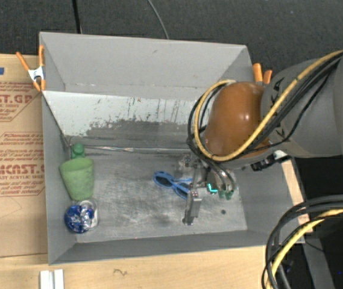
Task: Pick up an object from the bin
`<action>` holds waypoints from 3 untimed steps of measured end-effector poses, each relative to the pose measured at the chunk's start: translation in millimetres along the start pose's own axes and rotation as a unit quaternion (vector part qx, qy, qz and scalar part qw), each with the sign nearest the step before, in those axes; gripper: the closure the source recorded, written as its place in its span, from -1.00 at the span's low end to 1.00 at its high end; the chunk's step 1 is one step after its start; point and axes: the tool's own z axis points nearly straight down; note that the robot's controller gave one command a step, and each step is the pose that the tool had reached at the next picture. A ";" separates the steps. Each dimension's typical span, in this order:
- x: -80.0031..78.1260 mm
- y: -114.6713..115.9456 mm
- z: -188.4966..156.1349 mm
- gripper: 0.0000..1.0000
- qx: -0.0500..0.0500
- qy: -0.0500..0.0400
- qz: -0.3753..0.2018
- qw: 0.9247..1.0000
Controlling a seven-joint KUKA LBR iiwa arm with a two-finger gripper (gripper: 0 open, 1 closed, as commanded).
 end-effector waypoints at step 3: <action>-48.8 -30.8 -120.4 1.00 -0.001 -0.009 0.151 0.988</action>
Offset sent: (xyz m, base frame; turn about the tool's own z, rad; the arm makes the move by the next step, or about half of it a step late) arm 0.0312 -0.0239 -0.0679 0.3275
